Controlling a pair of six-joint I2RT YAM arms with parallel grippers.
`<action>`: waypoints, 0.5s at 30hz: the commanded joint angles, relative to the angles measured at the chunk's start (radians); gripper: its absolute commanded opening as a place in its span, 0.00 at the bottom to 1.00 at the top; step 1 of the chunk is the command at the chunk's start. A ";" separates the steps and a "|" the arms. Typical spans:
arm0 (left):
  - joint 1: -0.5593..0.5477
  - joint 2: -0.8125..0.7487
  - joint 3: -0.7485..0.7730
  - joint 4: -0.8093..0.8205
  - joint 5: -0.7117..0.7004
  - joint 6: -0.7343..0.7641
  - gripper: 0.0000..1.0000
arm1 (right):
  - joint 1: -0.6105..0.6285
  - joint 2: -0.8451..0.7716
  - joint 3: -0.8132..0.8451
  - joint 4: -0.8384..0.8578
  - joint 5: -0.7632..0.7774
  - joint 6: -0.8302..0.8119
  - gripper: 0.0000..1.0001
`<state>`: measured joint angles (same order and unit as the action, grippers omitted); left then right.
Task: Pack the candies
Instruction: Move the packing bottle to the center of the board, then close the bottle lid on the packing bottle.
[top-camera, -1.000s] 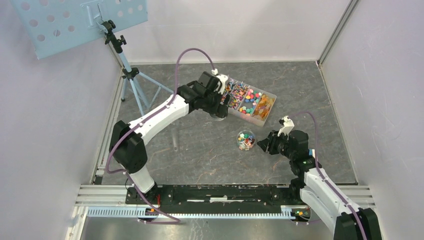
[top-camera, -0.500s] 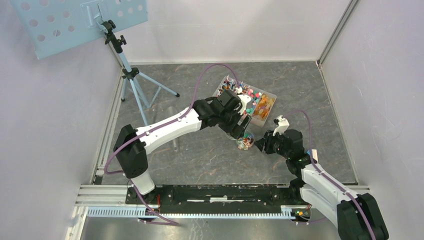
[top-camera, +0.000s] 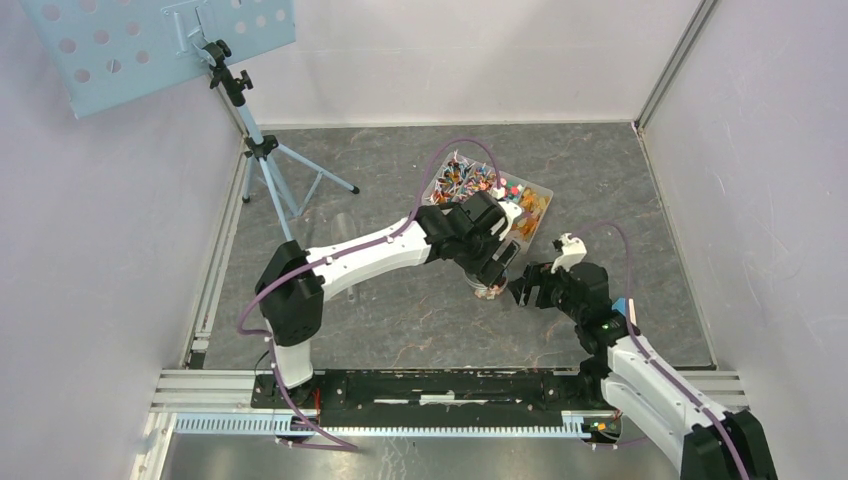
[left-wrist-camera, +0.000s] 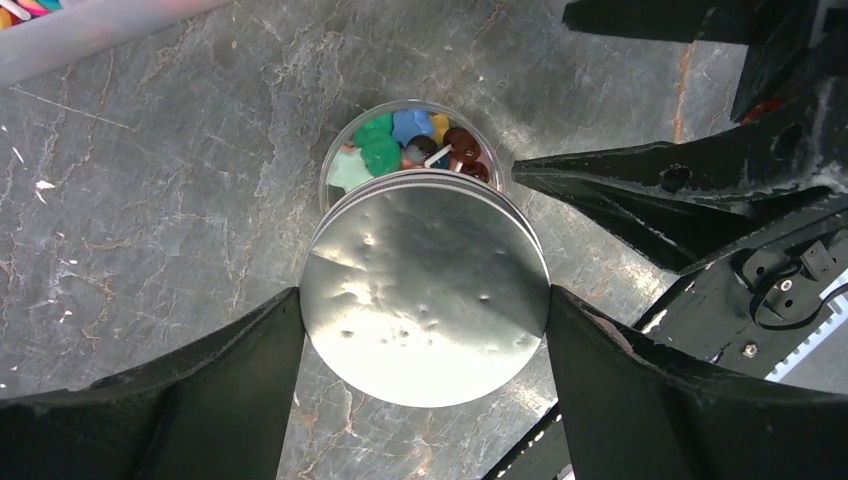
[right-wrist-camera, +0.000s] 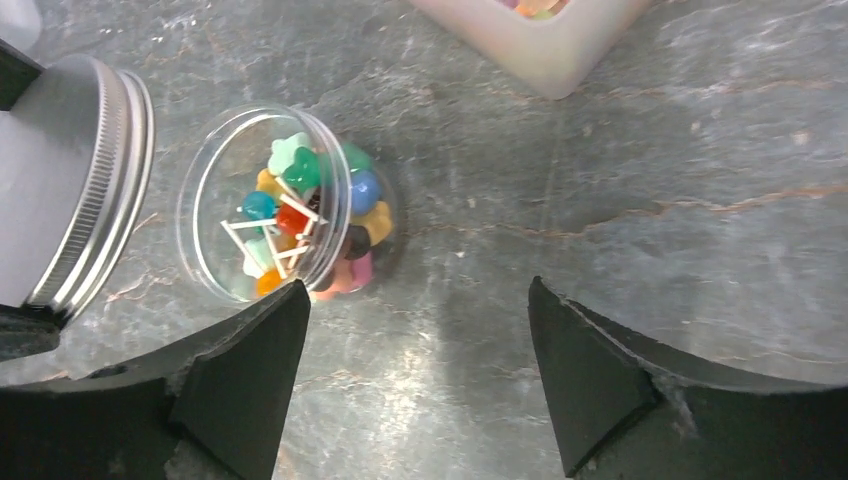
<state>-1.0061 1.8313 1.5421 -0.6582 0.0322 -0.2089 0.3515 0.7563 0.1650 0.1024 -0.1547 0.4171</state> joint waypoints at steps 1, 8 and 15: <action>-0.016 0.015 0.063 0.003 -0.029 -0.030 0.71 | 0.003 -0.101 0.044 -0.097 0.147 -0.010 0.98; -0.026 0.055 0.075 0.004 -0.099 -0.029 0.72 | 0.002 -0.268 0.049 -0.204 0.290 0.010 0.98; -0.028 0.086 0.084 0.023 -0.095 -0.033 0.72 | 0.002 -0.415 0.043 -0.224 0.318 0.010 0.98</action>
<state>-1.0256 1.9030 1.5784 -0.6571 -0.0502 -0.2089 0.3515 0.3985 0.1711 -0.1169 0.1146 0.4229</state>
